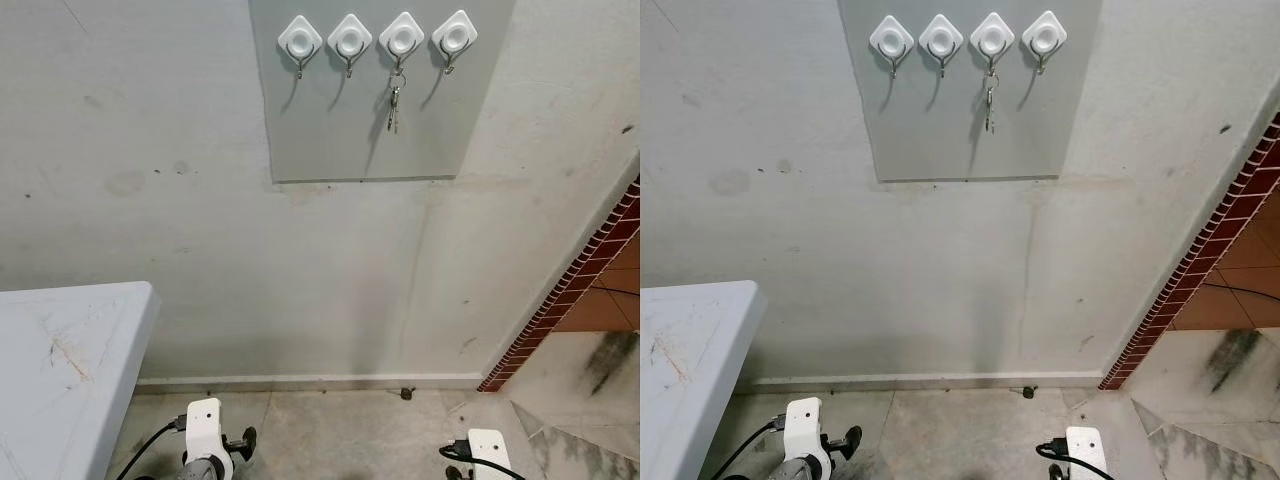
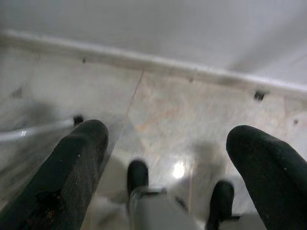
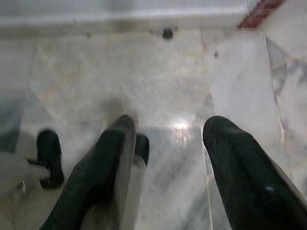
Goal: Hang keys on a hook
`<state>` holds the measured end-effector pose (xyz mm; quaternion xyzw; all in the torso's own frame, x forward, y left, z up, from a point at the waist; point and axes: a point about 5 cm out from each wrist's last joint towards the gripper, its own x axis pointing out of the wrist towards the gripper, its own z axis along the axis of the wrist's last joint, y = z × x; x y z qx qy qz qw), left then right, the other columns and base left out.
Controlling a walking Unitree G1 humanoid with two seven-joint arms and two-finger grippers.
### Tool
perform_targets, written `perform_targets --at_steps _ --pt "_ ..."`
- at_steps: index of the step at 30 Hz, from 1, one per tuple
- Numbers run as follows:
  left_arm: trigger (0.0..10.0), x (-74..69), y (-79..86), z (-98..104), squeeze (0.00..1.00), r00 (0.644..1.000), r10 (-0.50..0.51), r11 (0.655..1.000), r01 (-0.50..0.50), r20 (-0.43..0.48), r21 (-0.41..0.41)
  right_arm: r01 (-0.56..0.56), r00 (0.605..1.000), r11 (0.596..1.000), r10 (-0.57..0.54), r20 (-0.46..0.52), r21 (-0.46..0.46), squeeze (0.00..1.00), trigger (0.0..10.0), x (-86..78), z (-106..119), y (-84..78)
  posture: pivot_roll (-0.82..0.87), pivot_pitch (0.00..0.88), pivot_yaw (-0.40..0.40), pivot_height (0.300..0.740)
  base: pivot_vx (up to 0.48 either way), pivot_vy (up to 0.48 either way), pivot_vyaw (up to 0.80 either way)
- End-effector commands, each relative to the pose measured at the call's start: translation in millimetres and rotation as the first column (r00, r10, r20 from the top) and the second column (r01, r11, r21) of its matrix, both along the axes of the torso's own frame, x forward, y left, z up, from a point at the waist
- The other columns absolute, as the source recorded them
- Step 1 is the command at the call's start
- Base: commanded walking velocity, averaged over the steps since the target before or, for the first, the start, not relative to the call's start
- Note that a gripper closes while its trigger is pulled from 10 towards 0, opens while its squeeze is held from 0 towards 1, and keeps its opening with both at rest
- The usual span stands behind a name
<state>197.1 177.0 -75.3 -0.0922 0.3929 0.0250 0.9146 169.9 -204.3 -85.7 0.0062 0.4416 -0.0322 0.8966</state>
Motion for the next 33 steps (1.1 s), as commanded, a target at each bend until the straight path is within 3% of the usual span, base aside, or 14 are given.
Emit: perform_targets --at_steps 1,8,16,19,23,26,28,32,33 --pt "10.0 12.8 1.0 8.1 0.00 0.998 0.000 1.000 0.000 0.061 -0.007 0.012 0.998 1.000 -0.012 0.061 0.007 0.00 10.0 12.8 7.2 -2.5 -0.01 0.000 0.019 0.740 0.000 0.000 0.00" --pt "10.0 40.0 -2.6 27.6 0.00 0.980 -0.035 0.999 0.041 0.197 -0.026 0.013 0.976 1.000 -0.016 0.218 0.016 0.00 10.0 44.3 28.9 -11.2 -0.01 0.000 0.014 0.740 0.000 0.000 0.00" --pt "10.0 55.4 -4.7 44.6 0.00 0.937 -0.078 0.995 0.095 0.341 -0.034 -0.057 0.918 0.998 0.046 0.395 0.016 0.00 10.0 66.3 50.2 -8.9 -0.01 0.000 0.016 0.740 0.000 0.000 0.00" --pt "10.0 60.3 -8.4 54.8 0.00 0.893 -0.100 0.991 0.128 0.439 -0.035 -0.123 0.865 0.992 0.104 0.491 0.006 0.00 10.0 72.0 60.2 -1.1 -0.01 0.000 0.017 0.740 0.000 0.000 0.00" --pt "10.0 62.8 -12.1 63.6 0.00 0.851 -0.113 0.989 0.146 0.512 -0.024 -0.149 0.822 0.989 0.123 0.556 0.001 0.00 10.0 74.2 68.1 2.0 -0.01 0.000 0.016 0.740 0.000 0.000 0.00" --pt "10.0 65.3 -16.1 75.0 0.00 0.799 -0.139 0.985 0.172 0.585 0.000 -0.157 0.754 0.987 0.129 0.644 -0.014 0.00 10.0 80.9 84.1 3.7 -0.01 0.000 0.014 0.740 0.000 0.000 0.00" --pt "10.0 65.6 -17.2 77.9 0.00 0.786 -0.149 0.984 0.180 0.600 0.009 -0.160 0.733 0.987 0.130 0.667 -0.016 0.00 10.0 82.6 88.9 4.1 -0.01 0.000 0.013 0.740 0.000 0.000 0.00" --pt "10.0 72.3 -18.3 97.6 0.00 0.723 -0.137 0.984 0.179 0.677 0.008 -0.177 0.645 0.983 0.159 0.748 -0.056 0.00 10.0 91.5 111.9 5.9 -0.01 0.000 0.012 0.740 0.000 0.000 0.00" --pt "10.0 76.3 -18.2 109.7 0.00 0.687 -0.134 0.984 0.178 0.714 0.013 -0.180 0.604 0.981 0.164 0.780 -0.067 0.00 10.0 95.8 124.3 6.7 -0.01 0.000 0.012 0.740 0.000 0.000 0.00"
